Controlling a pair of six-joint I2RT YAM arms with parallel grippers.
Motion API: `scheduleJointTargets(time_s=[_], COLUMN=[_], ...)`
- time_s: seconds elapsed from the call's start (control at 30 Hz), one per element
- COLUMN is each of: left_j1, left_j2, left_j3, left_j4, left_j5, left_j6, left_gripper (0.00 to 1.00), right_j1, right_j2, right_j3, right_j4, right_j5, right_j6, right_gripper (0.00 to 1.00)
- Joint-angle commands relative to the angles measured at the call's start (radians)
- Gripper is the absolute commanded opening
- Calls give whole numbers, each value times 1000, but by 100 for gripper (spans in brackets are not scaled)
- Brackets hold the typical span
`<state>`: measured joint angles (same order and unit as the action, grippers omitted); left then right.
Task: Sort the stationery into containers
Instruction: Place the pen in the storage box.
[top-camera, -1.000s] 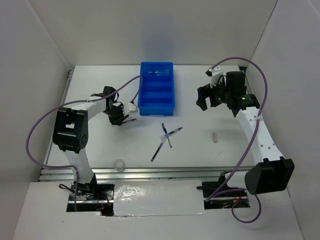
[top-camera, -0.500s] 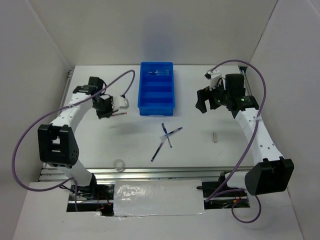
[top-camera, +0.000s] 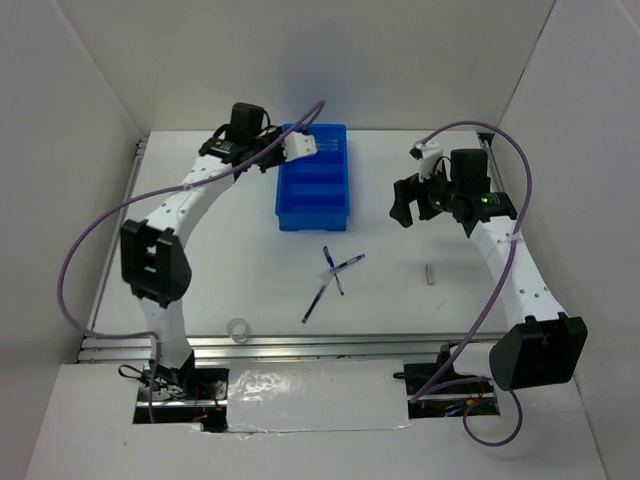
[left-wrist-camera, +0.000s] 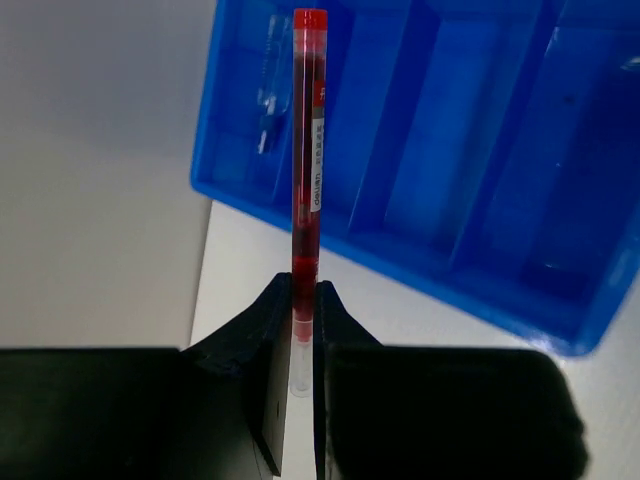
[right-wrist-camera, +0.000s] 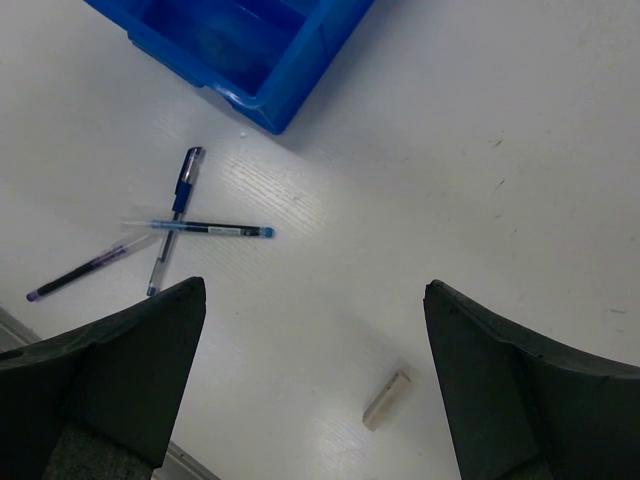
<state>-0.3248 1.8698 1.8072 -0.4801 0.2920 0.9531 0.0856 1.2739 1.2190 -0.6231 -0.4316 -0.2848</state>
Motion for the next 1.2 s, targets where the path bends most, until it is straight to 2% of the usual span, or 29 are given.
scheduleJointTargets(time_s=[0.0, 0.17, 0.33, 0.57, 0.87, 1.07, 1.17], left_j1=[-5, -42, -66, -66, -71, -69, -69], left_j2=[168, 366, 426, 500, 558, 578, 585], left_j3=[155, 351, 327, 342, 362, 357, 365], left_j4=[166, 213, 310, 328, 290, 305, 310], left_j5=[-47, -73, -105, -47, -36, -54, -48], left_j6=[-72, -93, -34, -11, 36, 46, 45], left_gripper=[0, 0, 0, 0, 13, 31, 35], right_j1=[-12, -27, -41, -63, -78, -78, -78], right_j2=[-10, 1, 12, 35, 56, 71, 79], right_j3=[-21, -41, -52, -67, -69, -64, -61], right_j4=[36, 46, 51, 56, 60, 59, 57], right_j5=[-15, -24, -44, -62, -87, -98, -101], right_j6=[15, 21, 24, 15, 12, 12, 13], right_gripper=[95, 95, 95, 95, 95, 95, 95])
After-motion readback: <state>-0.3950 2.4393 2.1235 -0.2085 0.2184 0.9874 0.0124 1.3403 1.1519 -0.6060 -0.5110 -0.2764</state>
